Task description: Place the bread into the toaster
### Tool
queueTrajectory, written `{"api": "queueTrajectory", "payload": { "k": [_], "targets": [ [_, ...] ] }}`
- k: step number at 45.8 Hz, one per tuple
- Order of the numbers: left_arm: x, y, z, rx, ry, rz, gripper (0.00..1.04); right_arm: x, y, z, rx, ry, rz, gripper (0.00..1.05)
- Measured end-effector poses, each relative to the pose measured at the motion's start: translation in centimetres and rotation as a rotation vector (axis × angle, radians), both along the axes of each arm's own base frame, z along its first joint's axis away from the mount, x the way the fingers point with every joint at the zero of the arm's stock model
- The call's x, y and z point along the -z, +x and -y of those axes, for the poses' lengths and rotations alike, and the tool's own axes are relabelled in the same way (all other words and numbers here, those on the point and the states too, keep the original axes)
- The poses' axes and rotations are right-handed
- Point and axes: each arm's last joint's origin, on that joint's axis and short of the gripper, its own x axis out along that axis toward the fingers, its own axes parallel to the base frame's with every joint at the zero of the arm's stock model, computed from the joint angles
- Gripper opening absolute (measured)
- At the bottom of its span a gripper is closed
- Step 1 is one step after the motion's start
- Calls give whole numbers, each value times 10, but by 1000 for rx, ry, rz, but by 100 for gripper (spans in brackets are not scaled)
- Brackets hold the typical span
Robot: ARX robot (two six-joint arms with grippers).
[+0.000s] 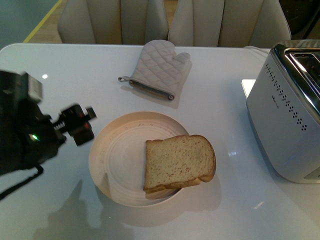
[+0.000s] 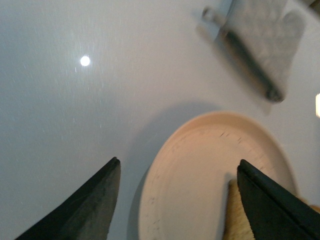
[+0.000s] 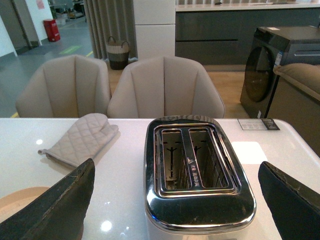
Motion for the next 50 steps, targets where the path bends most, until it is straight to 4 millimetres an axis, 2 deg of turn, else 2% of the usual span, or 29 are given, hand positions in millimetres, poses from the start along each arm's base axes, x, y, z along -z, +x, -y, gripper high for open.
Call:
{"api": "queueTrajectory", "payload": {
  "k": [8, 10, 18, 25, 30, 36, 50],
  "targets": [
    [-64, -20, -18, -36, -25, 191, 96, 0, 0, 0, 0, 0, 0, 96],
    [-77, -26, -23, -46, -28, 233, 99, 0, 0, 0, 0, 0, 0, 96],
    [-129, -66, -47, -122, -45, 423, 98, 0, 0, 0, 0, 0, 0, 96],
    [-150, -99, -63, -178, -59, 537, 98, 0, 0, 0, 0, 0, 0, 96],
    [-155, -108, -64, -142, 122, 686, 83, 0, 0, 0, 0, 0, 0, 96],
    [-144, -119, -64, -55, 359, 699, 62, 0, 0, 0, 0, 0, 0, 96],
    [-134, -139, -64, -13, 471, 705, 14, 0, 0, 0, 0, 0, 0, 96]
  ]
}}
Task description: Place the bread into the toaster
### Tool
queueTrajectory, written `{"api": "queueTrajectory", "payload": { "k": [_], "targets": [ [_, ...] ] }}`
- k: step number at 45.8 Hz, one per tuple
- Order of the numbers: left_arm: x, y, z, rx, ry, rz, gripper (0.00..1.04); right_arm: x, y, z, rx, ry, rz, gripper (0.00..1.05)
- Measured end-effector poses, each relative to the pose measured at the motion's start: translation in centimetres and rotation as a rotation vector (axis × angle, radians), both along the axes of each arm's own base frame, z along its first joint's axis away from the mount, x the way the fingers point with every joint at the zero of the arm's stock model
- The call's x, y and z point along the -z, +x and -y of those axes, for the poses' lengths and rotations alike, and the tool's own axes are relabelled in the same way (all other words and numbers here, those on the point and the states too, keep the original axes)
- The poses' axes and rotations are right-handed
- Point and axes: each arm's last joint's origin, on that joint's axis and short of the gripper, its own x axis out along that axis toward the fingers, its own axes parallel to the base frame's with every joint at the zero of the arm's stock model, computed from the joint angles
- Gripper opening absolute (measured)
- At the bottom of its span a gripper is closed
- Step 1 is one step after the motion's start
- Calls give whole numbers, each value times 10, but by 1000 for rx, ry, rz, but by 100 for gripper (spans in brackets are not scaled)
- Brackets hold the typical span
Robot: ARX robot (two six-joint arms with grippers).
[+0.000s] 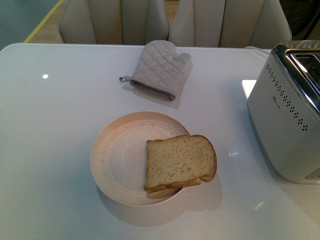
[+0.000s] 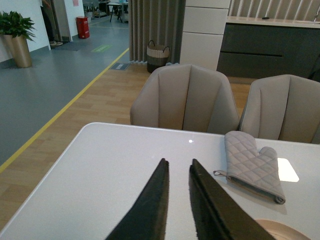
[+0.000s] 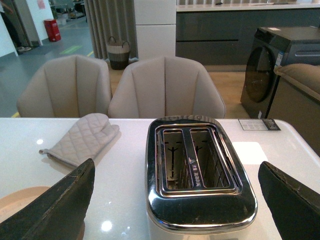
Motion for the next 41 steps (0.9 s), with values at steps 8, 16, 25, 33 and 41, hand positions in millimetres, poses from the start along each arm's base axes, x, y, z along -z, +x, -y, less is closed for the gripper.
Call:
{"api": "queueTrajectory", "payload": {
  "k": [8, 16, 25, 33, 41],
  "targets": [
    [4, -8, 0, 0, 7, 2, 3, 0, 0, 0, 0, 0, 0, 96],
    [13, -17, 0, 0, 10, 12, 3, 0, 0, 0, 0, 0, 0, 96],
    [11, -25, 0, -1, 11, 19, 3, 0, 0, 0, 0, 0, 0, 96],
    [10, -31, 0, 0, 11, 21, 3, 0, 0, 0, 0, 0, 0, 96],
    [10, -35, 0, 0, 11, 21, 3, 0, 0, 0, 0, 0, 0, 96]
  ]
}}
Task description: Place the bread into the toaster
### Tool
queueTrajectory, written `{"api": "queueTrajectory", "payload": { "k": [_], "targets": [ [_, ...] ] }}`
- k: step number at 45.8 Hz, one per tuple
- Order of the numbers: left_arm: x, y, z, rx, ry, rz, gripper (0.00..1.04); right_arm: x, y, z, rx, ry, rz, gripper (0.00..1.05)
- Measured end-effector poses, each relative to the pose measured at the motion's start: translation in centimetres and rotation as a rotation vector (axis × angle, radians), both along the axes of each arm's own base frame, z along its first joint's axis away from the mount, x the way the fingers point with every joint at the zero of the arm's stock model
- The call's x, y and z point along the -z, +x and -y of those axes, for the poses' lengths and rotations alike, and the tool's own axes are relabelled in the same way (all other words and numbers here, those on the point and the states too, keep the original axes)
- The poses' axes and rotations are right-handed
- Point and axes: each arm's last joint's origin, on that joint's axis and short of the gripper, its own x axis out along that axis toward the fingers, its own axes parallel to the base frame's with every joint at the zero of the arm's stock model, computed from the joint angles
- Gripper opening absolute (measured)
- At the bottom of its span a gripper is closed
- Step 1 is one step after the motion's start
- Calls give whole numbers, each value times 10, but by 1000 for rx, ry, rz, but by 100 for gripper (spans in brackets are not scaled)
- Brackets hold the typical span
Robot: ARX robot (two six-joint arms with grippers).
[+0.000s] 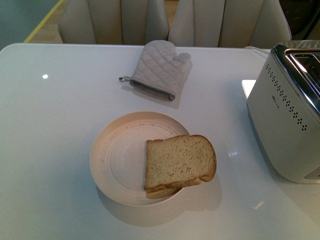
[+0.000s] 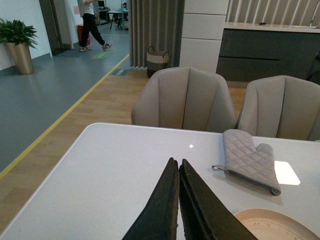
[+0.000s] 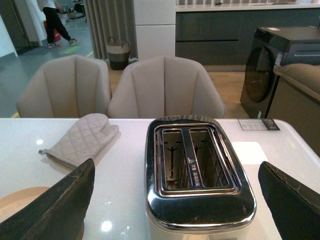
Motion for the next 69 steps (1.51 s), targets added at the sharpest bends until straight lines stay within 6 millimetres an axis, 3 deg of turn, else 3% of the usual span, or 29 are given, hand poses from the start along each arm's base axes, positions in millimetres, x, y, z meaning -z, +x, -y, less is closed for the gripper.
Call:
{"api": "queueTrajectory", "payload": {
  "k": [32, 36, 43, 49, 59, 69],
  "targets": [
    [3, -16, 0, 0, 0, -5, 3, 0, 0, 0, 0, 0, 0, 96],
    [3, -16, 0, 0, 0, -5, 20, 0, 0, 0, 0, 0, -1, 96],
    [3, -16, 0, 0, 0, -4, 43, 3, 5, -3, 61, 76, -330, 96],
    [3, -16, 0, 0, 0, -5, 62, -4, 14, -11, 13, 91, -352, 96],
    [3, -16, 0, 0, 0, -5, 97, -27, 54, -25, -93, 189, -389, 96],
    [3, -16, 0, 0, 3, -5, 98, -14, 104, -54, -174, 267, -520, 96]
  ]
}}
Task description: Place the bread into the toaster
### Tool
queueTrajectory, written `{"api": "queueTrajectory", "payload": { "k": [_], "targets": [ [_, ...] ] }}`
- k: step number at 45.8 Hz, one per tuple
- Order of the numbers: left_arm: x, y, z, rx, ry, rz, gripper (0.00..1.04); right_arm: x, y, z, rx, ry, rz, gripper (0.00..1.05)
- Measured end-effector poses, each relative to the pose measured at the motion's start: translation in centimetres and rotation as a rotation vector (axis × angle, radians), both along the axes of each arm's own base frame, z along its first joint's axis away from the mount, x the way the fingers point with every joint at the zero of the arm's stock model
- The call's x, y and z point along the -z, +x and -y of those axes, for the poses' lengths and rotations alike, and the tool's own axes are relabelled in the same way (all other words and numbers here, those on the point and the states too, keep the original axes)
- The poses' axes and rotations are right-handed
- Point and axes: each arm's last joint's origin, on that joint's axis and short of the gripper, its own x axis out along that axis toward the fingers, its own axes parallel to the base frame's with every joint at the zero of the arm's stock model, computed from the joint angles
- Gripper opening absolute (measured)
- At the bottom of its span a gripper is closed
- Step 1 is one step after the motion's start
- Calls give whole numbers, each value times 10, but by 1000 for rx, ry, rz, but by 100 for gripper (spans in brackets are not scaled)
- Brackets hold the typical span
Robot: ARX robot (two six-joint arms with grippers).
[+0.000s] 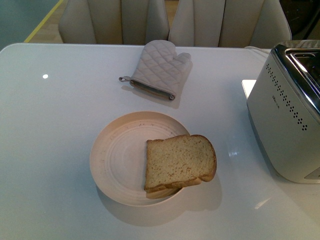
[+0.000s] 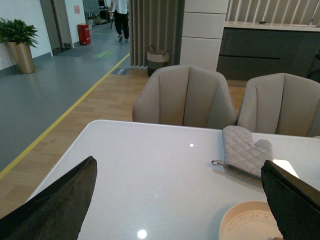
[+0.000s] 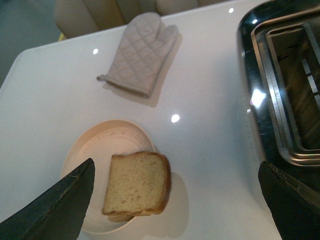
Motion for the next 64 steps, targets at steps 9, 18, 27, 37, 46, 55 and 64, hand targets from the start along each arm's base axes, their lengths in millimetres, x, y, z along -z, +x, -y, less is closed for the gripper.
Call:
{"api": "queueTrajectory", "payload": {
  "k": [9, 18, 27, 37, 46, 55, 64],
  "targets": [
    [0, 0, 0, 0, 0, 0, 98, 29, 32, -24, -43, 99, -169, 96],
    [0, 0, 0, 0, 0, 0, 98, 72, 50, -36, -21, 179, -358, 96],
    [0, 0, 0, 0, 0, 0, 98, 106, 58, -46, -6, 257, -509, 96],
    [0, 0, 0, 0, 0, 0, 98, 131, 66, -55, 29, 324, -618, 96],
    [0, 0, 0, 0, 0, 0, 98, 143, 71, -63, 40, 347, -664, 96],
    [0, 0, 0, 0, 0, 0, 98, 158, 82, -70, 56, 337, -692, 96],
    [0, 0, 0, 0, 0, 0, 98, 173, 95, -69, 86, 333, -688, 96]
  ]
}}
